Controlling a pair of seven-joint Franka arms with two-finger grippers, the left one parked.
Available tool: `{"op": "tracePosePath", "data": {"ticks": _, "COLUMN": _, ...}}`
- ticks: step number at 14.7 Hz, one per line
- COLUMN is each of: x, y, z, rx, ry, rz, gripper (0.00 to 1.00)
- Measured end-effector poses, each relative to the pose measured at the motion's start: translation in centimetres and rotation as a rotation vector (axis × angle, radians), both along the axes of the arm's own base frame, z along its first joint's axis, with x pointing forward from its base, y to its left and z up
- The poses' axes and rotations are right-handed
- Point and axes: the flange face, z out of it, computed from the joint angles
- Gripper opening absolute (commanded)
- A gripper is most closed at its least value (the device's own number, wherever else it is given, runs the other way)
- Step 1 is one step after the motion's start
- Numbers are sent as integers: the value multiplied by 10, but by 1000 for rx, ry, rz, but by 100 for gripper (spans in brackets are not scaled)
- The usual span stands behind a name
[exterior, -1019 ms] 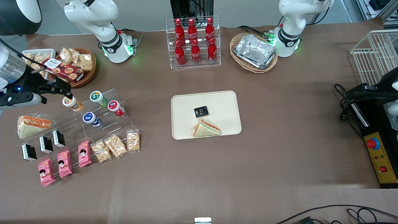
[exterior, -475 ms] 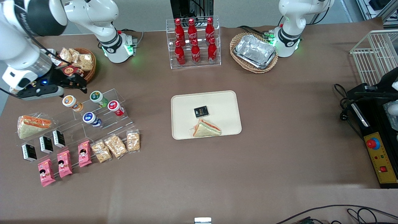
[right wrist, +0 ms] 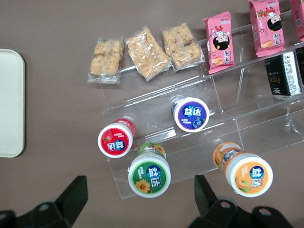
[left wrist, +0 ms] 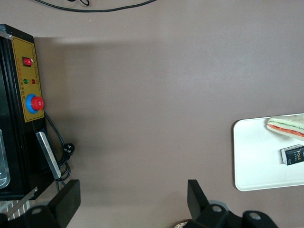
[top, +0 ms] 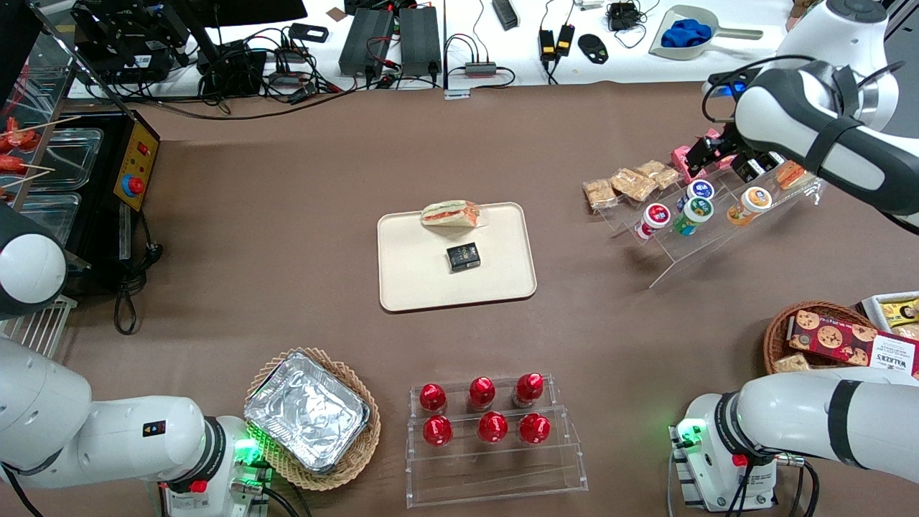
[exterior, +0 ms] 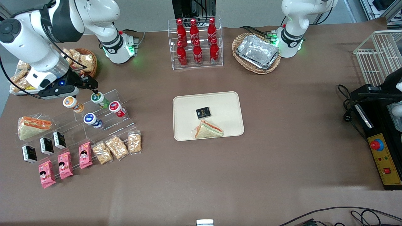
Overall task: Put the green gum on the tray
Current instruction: 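Lower the right gripper and close it on the green-labelled cup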
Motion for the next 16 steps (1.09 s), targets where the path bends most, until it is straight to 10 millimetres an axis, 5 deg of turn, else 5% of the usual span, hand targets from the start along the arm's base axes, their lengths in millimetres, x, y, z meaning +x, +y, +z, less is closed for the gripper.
{"op": "tracePosePath", "data": {"ticks": 7, "x": -22, "y": -3, "z": -61, "rx": -3, "ry": -9, "rz": -6, "gripper": 100}}
{"op": "tracePosePath", "data": {"ticks": 16, "x": -38, "y": -5, "z": -93, "rx": -5, "ry": -28, "rz": -9, "gripper": 95}}
